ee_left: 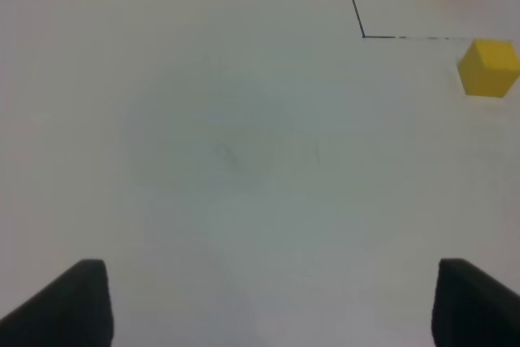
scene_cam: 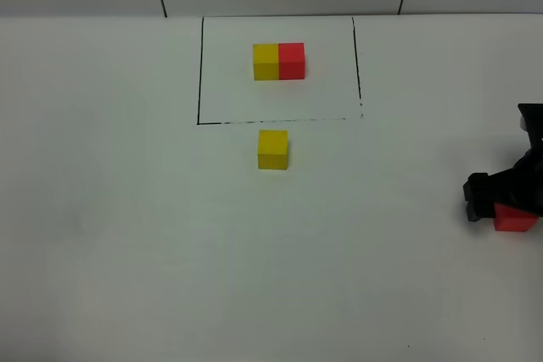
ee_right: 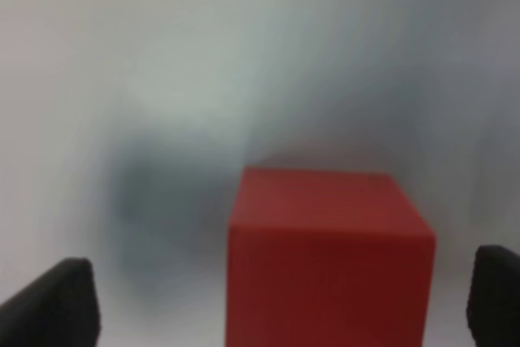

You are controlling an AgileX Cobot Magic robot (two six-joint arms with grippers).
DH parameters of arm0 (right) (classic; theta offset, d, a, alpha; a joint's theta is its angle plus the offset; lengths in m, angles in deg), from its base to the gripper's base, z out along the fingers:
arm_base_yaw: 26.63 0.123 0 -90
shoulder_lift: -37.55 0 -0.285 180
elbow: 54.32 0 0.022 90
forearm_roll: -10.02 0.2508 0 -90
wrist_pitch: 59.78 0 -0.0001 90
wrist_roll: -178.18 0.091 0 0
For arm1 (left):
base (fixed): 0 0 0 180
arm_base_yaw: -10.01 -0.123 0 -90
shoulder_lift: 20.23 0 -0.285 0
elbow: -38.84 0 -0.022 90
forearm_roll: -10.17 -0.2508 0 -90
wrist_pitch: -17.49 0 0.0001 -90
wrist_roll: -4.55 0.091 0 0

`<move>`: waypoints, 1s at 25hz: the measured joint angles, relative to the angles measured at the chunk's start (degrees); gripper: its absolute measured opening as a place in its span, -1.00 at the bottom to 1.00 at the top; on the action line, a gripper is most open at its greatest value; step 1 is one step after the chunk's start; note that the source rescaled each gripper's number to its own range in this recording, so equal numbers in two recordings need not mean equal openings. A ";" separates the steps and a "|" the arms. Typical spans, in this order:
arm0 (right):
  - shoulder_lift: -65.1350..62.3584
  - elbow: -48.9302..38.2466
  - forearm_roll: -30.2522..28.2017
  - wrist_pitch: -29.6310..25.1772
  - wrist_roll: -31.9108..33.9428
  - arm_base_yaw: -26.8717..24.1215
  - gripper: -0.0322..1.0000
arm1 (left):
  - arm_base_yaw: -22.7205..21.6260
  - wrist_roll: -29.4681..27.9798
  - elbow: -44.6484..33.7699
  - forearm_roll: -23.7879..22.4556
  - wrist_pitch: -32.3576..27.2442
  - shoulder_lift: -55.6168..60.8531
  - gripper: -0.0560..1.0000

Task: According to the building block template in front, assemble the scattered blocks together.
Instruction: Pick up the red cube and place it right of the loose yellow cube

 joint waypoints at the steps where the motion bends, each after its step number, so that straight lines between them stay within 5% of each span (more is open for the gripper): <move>1: 0.47 0.24 0.06 0.00 0.01 -0.23 0.62 | 0.00 0.00 0.00 0.00 0.00 0.00 0.60; 7: 1.92 0.37 0.06 -0.07 -0.01 -1.10 0.11 | 0.00 0.00 0.00 0.00 0.00 0.00 0.59; 9: 1.92 0.37 0.06 -0.21 -0.01 -1.16 -0.20 | 0.00 0.00 0.00 0.00 0.00 0.00 0.59; 12: 1.92 0.37 0.06 -0.71 -0.06 -1.16 -0.94 | 0.00 0.00 0.00 0.00 0.00 0.00 0.59; 20: 1.96 8.07 -2.31 -10.20 -6.97 1.86 -0.92 | 0.00 0.00 0.00 0.00 0.00 0.00 0.59; 25: 2.41 17.33 -3.65 -15.04 -28.02 10.87 -0.92 | 0.00 0.00 0.00 0.00 0.00 0.00 0.59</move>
